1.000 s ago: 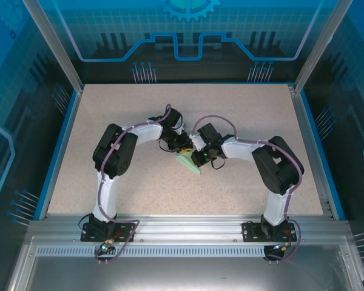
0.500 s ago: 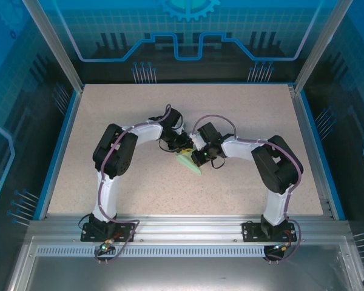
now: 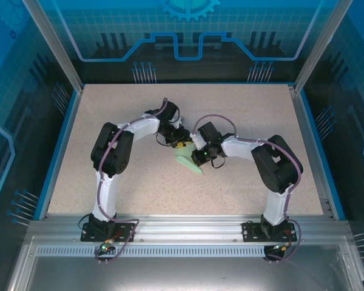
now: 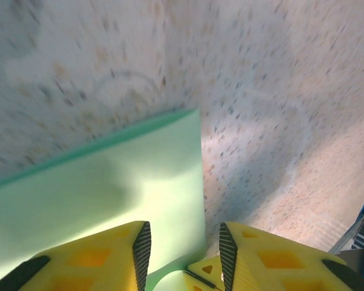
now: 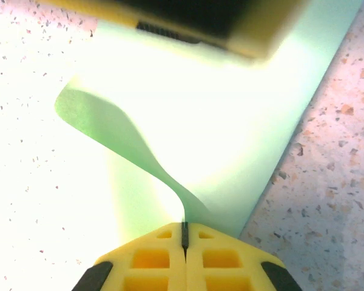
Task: Fold a paper plane with a square sheet of paper (fold left side to right side)
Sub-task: Third fold the triangle at the center of the table.
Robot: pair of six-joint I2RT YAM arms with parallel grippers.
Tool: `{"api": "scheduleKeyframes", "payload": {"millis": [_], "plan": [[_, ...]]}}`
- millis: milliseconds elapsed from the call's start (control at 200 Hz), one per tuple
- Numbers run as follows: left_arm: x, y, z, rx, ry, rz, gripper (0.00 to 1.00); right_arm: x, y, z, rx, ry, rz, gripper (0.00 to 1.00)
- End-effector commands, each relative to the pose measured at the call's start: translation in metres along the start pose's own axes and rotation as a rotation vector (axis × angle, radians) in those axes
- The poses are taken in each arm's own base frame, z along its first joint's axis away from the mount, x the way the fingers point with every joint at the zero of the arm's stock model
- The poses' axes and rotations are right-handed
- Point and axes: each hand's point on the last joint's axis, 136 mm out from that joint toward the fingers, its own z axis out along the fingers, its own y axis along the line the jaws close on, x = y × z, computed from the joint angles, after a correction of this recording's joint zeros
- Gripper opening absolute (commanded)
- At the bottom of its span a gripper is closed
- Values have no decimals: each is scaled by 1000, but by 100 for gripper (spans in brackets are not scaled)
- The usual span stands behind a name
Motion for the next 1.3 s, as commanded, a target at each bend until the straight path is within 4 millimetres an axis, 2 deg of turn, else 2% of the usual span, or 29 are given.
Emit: {"api": "scheduleKeyframes", "payload": {"millis": [0,130,230,350,490,665,800,985,1296], "plan": [[-13,-14,-30,42,-15,15,41,29,-8,12,12,113,26,0],[-17,-13,-50,59,-46,4,38,30,-6,13,9,116,20,0],[0,-15,-55,104,-44,-8,34,29,-6,13,9,116,18,0],[28,-10,-51,177,-20,-55,29,30,-6,14,5,116,16,0],[57,-12,-43,232,9,-88,27,29,-6,14,5,116,13,0],[75,-7,-26,216,36,-111,24,30,-6,15,3,121,14,0],[83,-7,-9,216,65,-125,22,29,-6,15,3,120,11,0],[78,-11,1,205,60,-122,21,30,-6,16,5,124,11,0],[84,17,15,67,69,-139,20,30,-6,16,5,126,10,0]]}}
